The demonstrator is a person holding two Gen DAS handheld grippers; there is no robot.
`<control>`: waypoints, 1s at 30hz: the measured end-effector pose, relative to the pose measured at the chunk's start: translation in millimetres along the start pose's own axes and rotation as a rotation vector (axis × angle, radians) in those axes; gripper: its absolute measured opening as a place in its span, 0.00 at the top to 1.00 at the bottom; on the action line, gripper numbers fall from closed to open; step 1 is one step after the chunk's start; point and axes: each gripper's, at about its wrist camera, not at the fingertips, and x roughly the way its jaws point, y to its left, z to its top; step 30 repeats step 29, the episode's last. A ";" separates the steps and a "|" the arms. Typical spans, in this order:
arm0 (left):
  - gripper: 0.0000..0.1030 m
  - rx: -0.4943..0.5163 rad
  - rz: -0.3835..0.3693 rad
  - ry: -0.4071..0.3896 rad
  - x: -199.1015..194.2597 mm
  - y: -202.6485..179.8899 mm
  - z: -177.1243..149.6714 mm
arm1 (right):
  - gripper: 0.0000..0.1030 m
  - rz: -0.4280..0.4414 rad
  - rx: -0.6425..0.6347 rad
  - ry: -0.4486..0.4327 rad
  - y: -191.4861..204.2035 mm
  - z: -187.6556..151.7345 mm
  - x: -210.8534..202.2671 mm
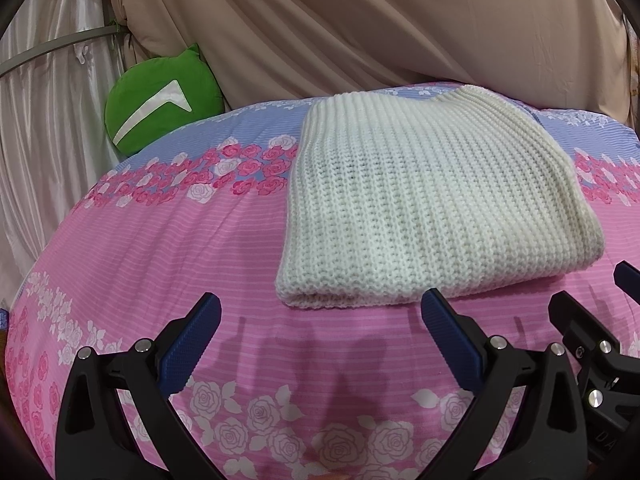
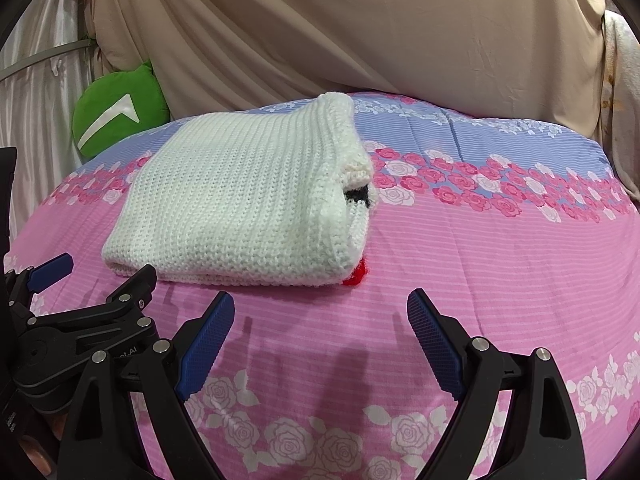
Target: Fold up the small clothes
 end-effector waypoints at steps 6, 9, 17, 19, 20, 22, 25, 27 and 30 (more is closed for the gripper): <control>0.05 -0.010 -0.008 -0.007 -1.3 1.9 0.0 | 0.16 0.002 0.007 -0.002 -0.7 -0.1 -0.1; 0.05 -0.013 -0.008 -0.010 -2.3 2.1 -0.2 | 0.16 -0.003 0.013 -0.004 0.8 -0.4 -1.1; 0.05 -0.011 -0.003 -0.007 -1.8 2.4 0.4 | 0.16 -0.016 0.013 -0.006 1.0 0.0 -1.2; 0.05 -0.012 -0.001 -0.010 -2.6 2.3 0.4 | 0.16 -0.019 0.017 -0.007 2.0 -0.4 -2.1; 0.05 -0.012 0.003 -0.012 -3.2 2.0 0.3 | 0.16 -0.020 0.018 -0.008 1.7 -0.4 -2.0; 0.05 -0.011 0.010 -0.012 -3.4 1.5 0.3 | 0.16 -0.027 0.020 -0.007 3.0 -0.6 -2.5; 0.05 -0.012 0.014 -0.014 -3.9 1.0 0.6 | 0.16 -0.028 0.022 -0.007 3.2 -0.6 -2.8; 0.05 -0.013 0.016 -0.014 -3.7 0.9 0.8 | 0.16 -0.029 0.021 -0.007 2.9 -0.5 -2.7; 0.05 -0.014 0.014 -0.013 -3.5 1.1 0.7 | 0.16 -0.029 0.021 -0.006 2.3 -0.6 -2.6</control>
